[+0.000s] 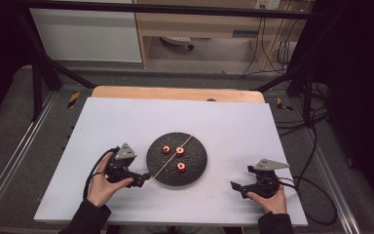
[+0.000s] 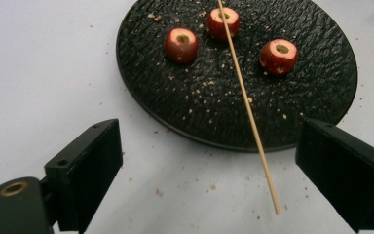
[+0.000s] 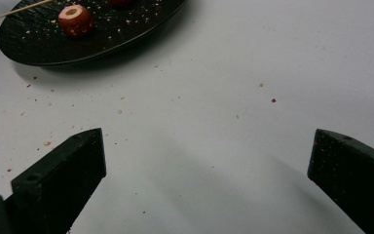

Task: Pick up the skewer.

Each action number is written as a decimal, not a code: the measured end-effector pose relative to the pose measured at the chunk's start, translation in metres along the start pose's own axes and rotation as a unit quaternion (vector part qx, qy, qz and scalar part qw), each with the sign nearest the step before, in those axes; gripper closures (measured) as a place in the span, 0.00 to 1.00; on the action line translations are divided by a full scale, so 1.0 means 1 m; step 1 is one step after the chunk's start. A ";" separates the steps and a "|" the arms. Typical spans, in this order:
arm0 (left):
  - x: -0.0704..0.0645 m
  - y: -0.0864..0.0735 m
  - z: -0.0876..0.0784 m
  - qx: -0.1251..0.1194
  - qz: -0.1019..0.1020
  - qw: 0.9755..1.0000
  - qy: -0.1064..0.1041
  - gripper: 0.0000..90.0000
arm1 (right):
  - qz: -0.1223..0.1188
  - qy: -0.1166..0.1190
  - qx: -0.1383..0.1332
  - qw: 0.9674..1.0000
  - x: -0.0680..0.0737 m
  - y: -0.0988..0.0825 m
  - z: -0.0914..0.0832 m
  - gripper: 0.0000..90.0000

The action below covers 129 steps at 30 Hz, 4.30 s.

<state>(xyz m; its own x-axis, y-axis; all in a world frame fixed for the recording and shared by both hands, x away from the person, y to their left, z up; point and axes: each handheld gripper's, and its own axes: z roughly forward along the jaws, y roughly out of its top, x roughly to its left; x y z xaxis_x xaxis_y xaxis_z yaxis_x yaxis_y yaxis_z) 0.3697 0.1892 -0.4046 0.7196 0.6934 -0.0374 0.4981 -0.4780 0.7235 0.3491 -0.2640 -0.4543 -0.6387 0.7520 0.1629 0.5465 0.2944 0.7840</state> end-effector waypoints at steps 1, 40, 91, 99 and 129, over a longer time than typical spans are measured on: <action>-0.001 0.002 0.002 0.002 0.001 1.000 -0.001 0.11 | 0.000 0.000 0.000 1.000 0.000 0.000 0.000 0.01; -0.026 0.042 0.060 0.106 0.001 0.994 0.002 0.72 | -0.002 0.001 0.003 1.000 0.001 0.001 0.001 0.01; -0.028 0.044 0.050 0.111 0.015 0.994 0.015 0.98 | 0.000 0.002 0.001 1.000 0.001 0.001 0.000 0.01; -0.024 0.032 0.028 0.063 0.007 0.998 0.007 0.98 | 0.003 -0.001 0.002 1.000 0.000 0.001 0.000 0.01; 0.005 -0.044 -0.019 -0.056 -0.037 0.998 -0.004 0.98 | 0.019 -0.013 0.015 1.000 0.011 0.012 0.007 0.01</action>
<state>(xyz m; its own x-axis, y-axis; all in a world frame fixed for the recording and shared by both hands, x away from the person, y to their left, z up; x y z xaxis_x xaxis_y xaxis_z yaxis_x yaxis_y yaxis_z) 0.3420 0.2238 -0.4234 0.6873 0.7195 -0.0994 0.4931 -0.3617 0.7913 0.3521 -0.2478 -0.4478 -0.6036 0.7775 0.1764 0.5863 0.2829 0.7591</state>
